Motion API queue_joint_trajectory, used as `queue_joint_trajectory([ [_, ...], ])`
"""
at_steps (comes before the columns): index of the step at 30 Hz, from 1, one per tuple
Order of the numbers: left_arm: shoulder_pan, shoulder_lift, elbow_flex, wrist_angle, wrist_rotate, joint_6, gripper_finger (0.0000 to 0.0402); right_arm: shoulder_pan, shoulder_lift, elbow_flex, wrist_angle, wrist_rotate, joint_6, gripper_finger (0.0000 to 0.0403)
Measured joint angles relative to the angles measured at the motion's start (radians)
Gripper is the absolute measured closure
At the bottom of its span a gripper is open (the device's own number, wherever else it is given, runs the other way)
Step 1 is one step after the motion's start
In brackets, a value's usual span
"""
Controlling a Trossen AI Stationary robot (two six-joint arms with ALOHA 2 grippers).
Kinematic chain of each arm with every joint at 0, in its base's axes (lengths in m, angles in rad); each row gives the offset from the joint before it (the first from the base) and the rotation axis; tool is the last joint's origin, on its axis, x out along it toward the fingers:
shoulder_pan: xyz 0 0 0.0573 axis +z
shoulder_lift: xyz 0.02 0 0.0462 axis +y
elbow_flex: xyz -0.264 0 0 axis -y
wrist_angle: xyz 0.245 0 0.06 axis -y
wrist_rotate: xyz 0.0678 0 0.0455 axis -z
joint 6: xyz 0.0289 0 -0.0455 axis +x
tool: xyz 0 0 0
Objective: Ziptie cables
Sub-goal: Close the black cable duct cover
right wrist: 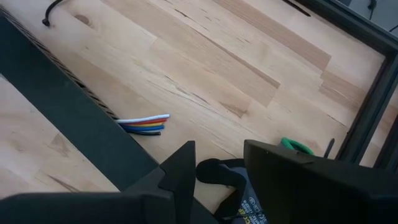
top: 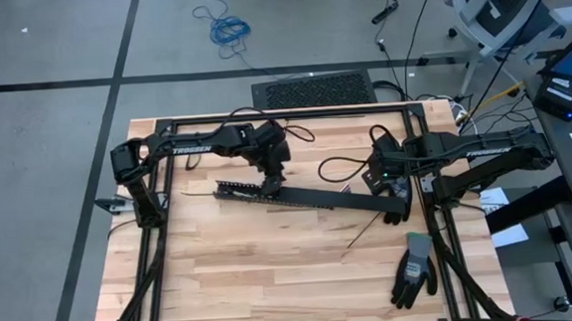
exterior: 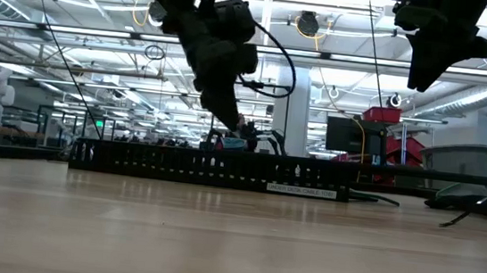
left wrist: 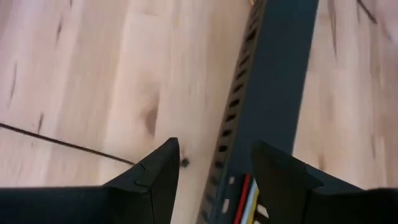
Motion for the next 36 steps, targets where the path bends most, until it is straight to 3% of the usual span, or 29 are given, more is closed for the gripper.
queue_joint_trajectory([
  [6,-0.015,0.0,0.01,0.018,0.063,0.02,0.02,0.0,0.0,0.0,0.0,0.0,-0.005,0.0275],
  [12,-0.019,0.0,0.016,-0.01,0.105,0.061,0.0128,0.0,0.0,0.0,-0.006,0.0,-0.038,0.0275],
  [18,-0.018,0.0,0.017,-0.171,0.012,0.151,0.0076,0.0,0.0,0.0,-0.011,0.0,-0.059,0.0275],
  [27,-0.009,0.0,0.017,-0.299,0.018,0.196,0.0072,0.0,0.0,0.0,-0.011,0.0,-0.059,0.0275],
  [36,-0.004,0.002,0.01,-0.338,0.006,0.097,0.0072,0.0,0.0,0.0,-0.009,0.0,-0.034,0.0275],
])
